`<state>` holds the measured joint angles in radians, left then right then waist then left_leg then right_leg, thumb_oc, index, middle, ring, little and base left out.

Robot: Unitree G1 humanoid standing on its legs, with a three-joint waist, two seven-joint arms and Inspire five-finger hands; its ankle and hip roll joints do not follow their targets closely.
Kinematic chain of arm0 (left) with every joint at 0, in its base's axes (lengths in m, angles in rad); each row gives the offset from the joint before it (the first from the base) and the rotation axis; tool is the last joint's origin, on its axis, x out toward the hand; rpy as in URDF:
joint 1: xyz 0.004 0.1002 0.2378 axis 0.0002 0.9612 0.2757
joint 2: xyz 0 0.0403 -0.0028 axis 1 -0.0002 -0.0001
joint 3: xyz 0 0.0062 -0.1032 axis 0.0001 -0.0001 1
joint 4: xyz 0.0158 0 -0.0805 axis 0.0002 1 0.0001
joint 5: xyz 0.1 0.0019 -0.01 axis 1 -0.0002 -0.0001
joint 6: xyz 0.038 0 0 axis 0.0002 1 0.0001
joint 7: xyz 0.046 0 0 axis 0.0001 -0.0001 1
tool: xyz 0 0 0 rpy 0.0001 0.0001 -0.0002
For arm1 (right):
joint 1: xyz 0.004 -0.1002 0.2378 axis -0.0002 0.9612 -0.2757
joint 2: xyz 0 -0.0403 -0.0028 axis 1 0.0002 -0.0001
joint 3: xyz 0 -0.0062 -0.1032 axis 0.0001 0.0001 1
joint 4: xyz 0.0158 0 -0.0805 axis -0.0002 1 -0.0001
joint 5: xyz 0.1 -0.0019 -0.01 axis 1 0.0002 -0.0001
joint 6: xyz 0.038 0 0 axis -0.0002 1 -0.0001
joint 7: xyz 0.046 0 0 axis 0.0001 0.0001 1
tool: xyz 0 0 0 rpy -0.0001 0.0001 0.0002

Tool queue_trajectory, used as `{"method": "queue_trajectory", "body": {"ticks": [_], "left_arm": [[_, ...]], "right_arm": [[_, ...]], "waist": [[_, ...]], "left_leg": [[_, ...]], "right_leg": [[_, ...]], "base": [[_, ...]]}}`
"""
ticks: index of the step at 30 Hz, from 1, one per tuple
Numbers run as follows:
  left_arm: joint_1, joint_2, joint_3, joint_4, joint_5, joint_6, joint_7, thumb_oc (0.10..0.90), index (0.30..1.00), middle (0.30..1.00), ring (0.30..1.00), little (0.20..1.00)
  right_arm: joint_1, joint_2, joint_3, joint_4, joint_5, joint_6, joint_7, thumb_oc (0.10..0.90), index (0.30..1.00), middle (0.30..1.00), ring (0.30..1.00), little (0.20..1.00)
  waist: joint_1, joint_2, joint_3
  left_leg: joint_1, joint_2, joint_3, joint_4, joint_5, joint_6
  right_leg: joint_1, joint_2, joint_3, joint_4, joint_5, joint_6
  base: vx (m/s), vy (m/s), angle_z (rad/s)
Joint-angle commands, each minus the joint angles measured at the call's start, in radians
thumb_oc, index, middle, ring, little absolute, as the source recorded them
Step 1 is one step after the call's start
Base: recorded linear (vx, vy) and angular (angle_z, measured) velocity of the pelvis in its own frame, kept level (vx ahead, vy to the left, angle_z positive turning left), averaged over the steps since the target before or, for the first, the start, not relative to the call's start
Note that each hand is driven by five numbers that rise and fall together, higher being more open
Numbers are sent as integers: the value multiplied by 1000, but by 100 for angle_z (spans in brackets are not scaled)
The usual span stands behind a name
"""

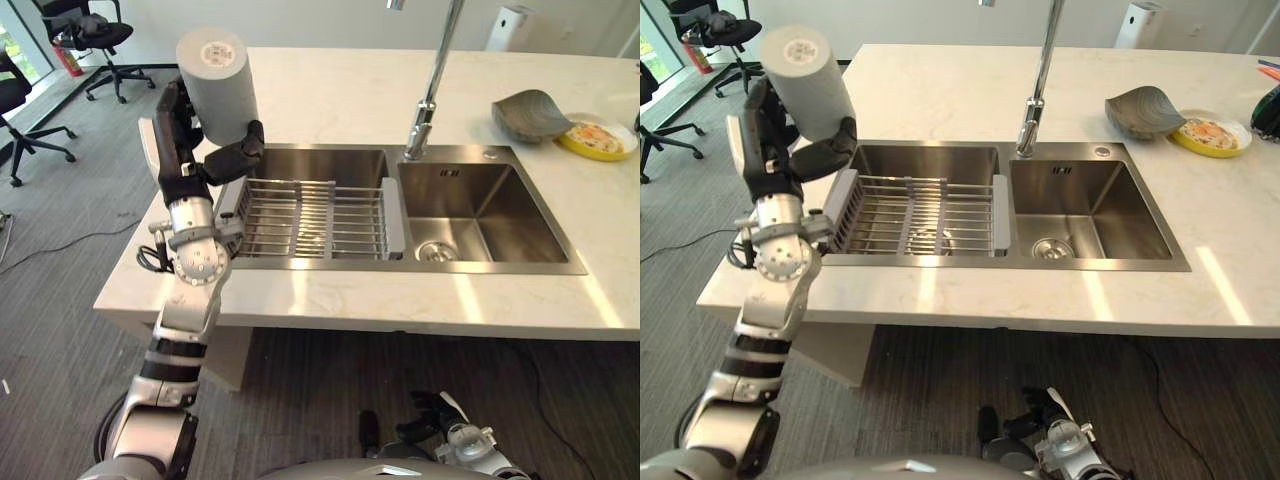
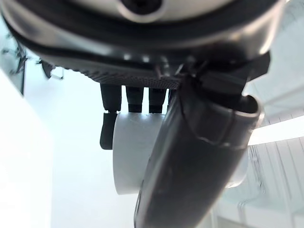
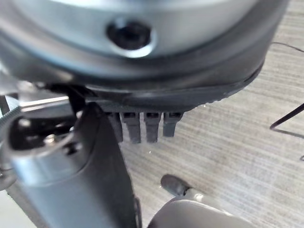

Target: Place the dishes in the dishwasher.

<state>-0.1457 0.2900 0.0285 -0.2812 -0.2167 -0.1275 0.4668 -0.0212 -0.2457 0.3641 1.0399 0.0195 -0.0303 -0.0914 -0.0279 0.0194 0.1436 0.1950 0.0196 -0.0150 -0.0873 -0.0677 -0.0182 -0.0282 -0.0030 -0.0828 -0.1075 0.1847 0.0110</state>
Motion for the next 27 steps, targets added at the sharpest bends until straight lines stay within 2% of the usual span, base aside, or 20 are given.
{"method": "queue_trajectory", "body": {"ticks": [1, 3, 5, 7, 8, 9, 10, 12, 13, 14, 15, 16, 18, 20, 21, 23, 24, 25, 26, 27], "left_arm": [[-1, 113, 120, -25, 7, -148, -6, 400, 300, 300, 300, 300], [108, 121, 191, -38, 27, -165, 7, 400, 300, 300, 300, 300], [129, 94, 206, -46, -3, -185, 24, 400, 300, 300, 300, 300], [120, 67, 194, -44, -10, -186, 37, 400, 300, 300, 300, 300], [115, 61, 187, -41, 2, -181, 42, 400, 300, 300, 300, 300], [106, 63, 177, -40, 23, -172, 39, 400, 300, 300, 300, 300], [98, 68, 166, -51, 42, -163, 34, 400, 300, 300, 300, 300], [98, 68, 166, -51, 42, -162, 34, 400, 300, 300, 300, 300], [80, 99, 155, -60, 117, -151, 24, 400, 300, 300, 300, 300], [77, 119, 158, -50, 156, -152, 26, 400, 300, 300, 300, 300], [78, 120, 156, -51, 158, -153, 27, 400, 300, 300, 300, 300], [82, 129, 166, -46, 176, -154, 34, 400, 300, 300, 300, 300], [92, 126, 177, -41, 170, -158, 37, 400, 300, 300, 300, 300], [98, 126, 177, -45, 169, -158, 35, 400, 300, 300, 300, 300], [105, 116, 183, -33, 175, -147, 41, 400, 300, 300, 300, 300], [110, 117, 180, -37, 178, -144, 42, 400, 300, 300, 300, 300], [153, 130, 208, -74, 205, -120, 46, 400, 300, 300, 300, 300], [143, 145, 180, -67, 202, -123, 41, 400, 300, 300, 300, 300], [132, 157, 147, -56, 222, -118, 52, 400, 300, 300, 300, 300], [85, 218, 156, 30, 220, -126, 58, 400, 300, 300, 300, 300]], "right_arm": [[-45, 3, 52, 5, -14, -21, 27, 800, 900, 900, 900, 900], [-78, -1, 56, -3, 1, -28, 38, 800, 900, 900, 900, 900], [-99, -5, 63, 11, 0, -29, 34, 800, 900, 900, 900, 900], [-100, -18, 64, 16, -6, -31, 33, 800, 900, 900, 900, 900], [-91, -27, 72, 10, -21, -36, 38, 800, 900, 900, 900, 900], [-83, -34, 65, 9, -21, -41, 41, 800, 900, 900, 900, 900], [-75, -41, 54, 6, -22, -47, 41, 800, 900, 900, 900, 900], [-75, -41, 54, 6, -22, -47, 41, 800, 900, 900, 900, 900], [-53, -47, 37, 16, -22, -50, 34, 800, 900, 900, 900, 900], [-46, -48, 11, 33, -14, -43, 24, 800, 900, 900, 900, 900], [-46, -46, 9, 34, -14, -43, 24, 800, 900, 900, 900, 900], [-41, -33, -13, 48, -7, -35, 18, 800, 900, 900, 900, 900], [-38, -21, -20, 50, -5, -32, 18, 800, 900, 900, 900, 900], [-34, -20, -20, 50, -6, -32, 18, 800, 900, 900, 900, 900], [-28, -2, -9, 50, -15, -29, 19, 800, 900, 900, 900, 900], [-24, 1, -10, 50, -17, -28, 18, 800, 900, 900, 900, 900], [16, 49, -73, 20, 19, -28, -4, 800, 900, 900, 900, 900], [16, 47, -82, 2, 29, -30, -8, 800, 900, 900, 900, 900], [13, 42, -78, -12, 35, -37, -9, 800, 900, 900, 900, 900], [121, -168, -218, 103, 58, -61, 54, 800, 900, 900, 900, 900]], "waist": [[104, -37, -18], [186, -34, 4], [249, -26, 17], [277, -19, 19], [288, -18, 25], [267, -23, 29], [233, -34, 24], [233, -34, 23], [201, -46, 14], [201, -54, 8], [197, -54, 9], [200, -55, -4], [206, -50, -16], [200, -49, -19], [227, -47, -31], [218, -47, -34], [224, -51, -21], [171, -61, -4], [127, -56, 17], [60, -69, 16]], "left_leg": [[-115, 0, -87, 61, 55, -56], [-166, -9, -132, 88, 64, -66], [-218, -15, -186, 63, 110, -91], [-278, -22, -200, 47, 157, -98], [-299, -9, -143, 51, 168, -97], [-317, 13, -19, 65, 182, -98], [-314, 68, 178, 92, 179, -98], [-315, 68, 178, 93, 178, -98], [-285, 125, 356, 148, 131, -107], [-259, 146, 410, 186, 91, -111], [-259, 144, 405, 188, 89, -111], [-225, 151, 422, 161, 83, -117], [-204, 145, 421, 129, 81, -115], [-197, 140, 416, 114, 87, -113], [-191, 123, 376, 79, 93, -104], [-185, 117, 365, 62, 101, -99], [-129, 31, 264, 8, 46, -12], [-126, 7, 205, 5, 40, 3], [-135, 12, 176, 2, 65, 12], [-145, 22, 135, 0, 84, -8]], "right_leg": [[133, -55, -32, 20, -190, 84], [132, -65, -84, 20, -200, 85], [121, -80, -175, 20, -211, 90], [97, -102, -267, 20, -213, 93], [97, -116, -319, 20, -217, 94], [93, -128, -376, 20, -206, 97], [95, -141, -450, 20, -199, 102], [95, -141, -451, 20, -199, 102], [117, -158, -538, 21, -215, 93], [149, -179, -624, 25, -203, 90], [155, -179, -630, 24, -202, 93], [182, -200, -691, 29, -175, 101], [192, -205, -714, 32, -166, 106], [197, -206, -721, 32, -163, 110], [206, -207, -726, 38, -150, 111], [212, -208, -737, 38, -145, 116], [172, -356, -729, 377, -105, 179], [96, -369, -574, 487, -92, 204], [31, -319, -444, 533, -93, 182], [-58, -195, -247, 529, -129, 166]], "base": [[-61, -87, 11], [-57, -84, 42], [-122, -86, 119], [-141, -40, 196], [-161, -36, 214], [-179, -50, 199], [-143, -35, 232], [-65, -40, 251], [-134, -15, 330], [-130, -9, 383], [-55, 166, 208], [25, 120, 119], [60, 114, 95], [86, 104, 67], [119, 151, 22], [214, 303, 43], [369, 504, 96], [282, 571, 146], [8, 53, 171], [-24, 137, 221]]}}
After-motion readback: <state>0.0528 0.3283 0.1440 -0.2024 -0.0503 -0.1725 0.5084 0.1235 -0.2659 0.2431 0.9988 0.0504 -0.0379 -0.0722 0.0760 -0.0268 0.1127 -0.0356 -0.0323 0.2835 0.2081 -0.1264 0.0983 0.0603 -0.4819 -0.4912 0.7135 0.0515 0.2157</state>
